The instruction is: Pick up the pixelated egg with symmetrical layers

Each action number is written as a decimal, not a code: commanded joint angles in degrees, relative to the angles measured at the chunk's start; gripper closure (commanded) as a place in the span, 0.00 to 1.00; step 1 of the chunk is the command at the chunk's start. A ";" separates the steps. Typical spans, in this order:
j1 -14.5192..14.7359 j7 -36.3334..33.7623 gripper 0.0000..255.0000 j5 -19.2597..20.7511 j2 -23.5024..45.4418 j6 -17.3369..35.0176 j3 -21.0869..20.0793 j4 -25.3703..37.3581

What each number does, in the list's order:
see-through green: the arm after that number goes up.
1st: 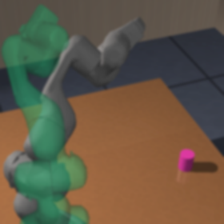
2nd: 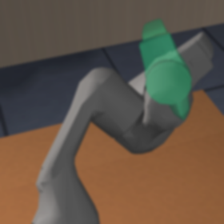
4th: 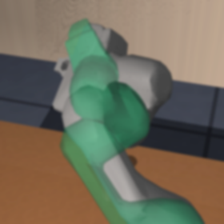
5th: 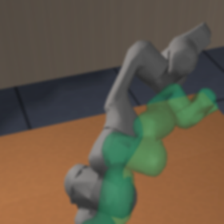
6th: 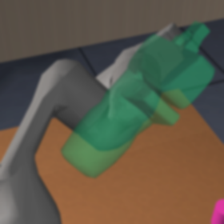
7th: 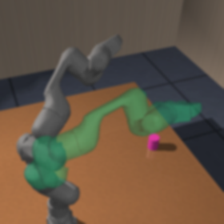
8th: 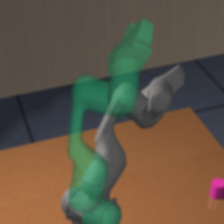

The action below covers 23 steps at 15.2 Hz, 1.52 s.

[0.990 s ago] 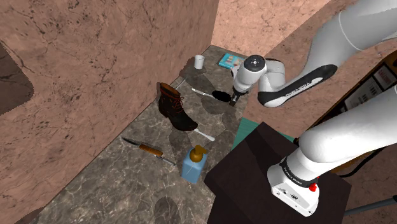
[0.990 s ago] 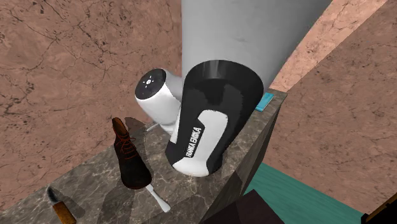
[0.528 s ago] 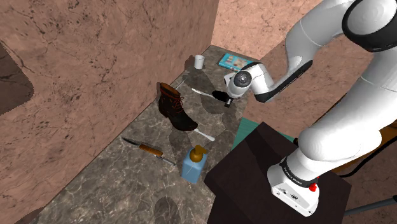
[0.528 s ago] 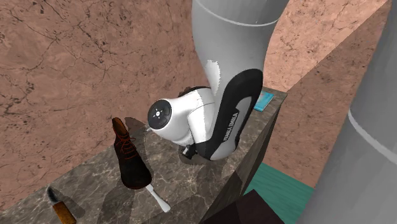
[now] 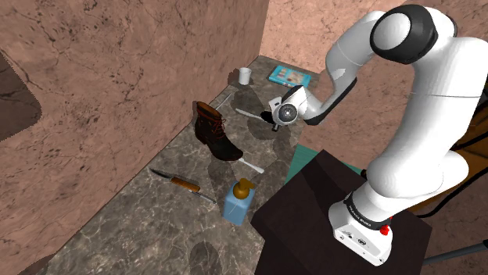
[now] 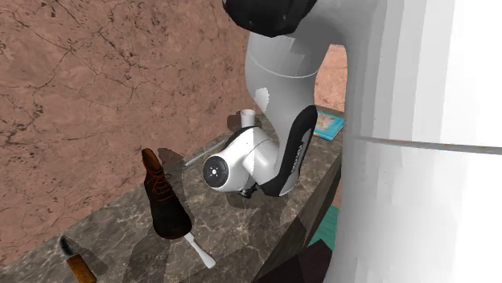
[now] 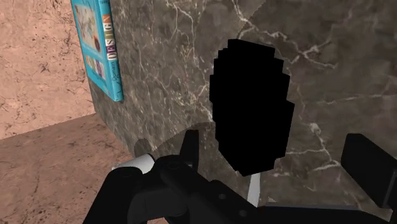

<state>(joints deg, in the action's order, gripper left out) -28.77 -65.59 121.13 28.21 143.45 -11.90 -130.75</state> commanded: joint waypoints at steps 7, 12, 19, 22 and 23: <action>0.59 -3.26 0.00 6.71 10.36 -4.29 0.99 8.23; 0.71 -4.36 1.00 7.79 12.38 -5.11 1.05 9.14; 0.71 -4.43 1.00 7.83 12.38 -5.14 1.05 9.08; 0.66 -3.88 1.00 7.34 11.65 -4.78 1.01 8.88; 0.61 -3.50 1.00 6.95 10.83 -4.48 0.99 8.45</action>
<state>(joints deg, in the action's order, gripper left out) -28.09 -69.39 128.36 39.69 138.72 -10.92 -121.97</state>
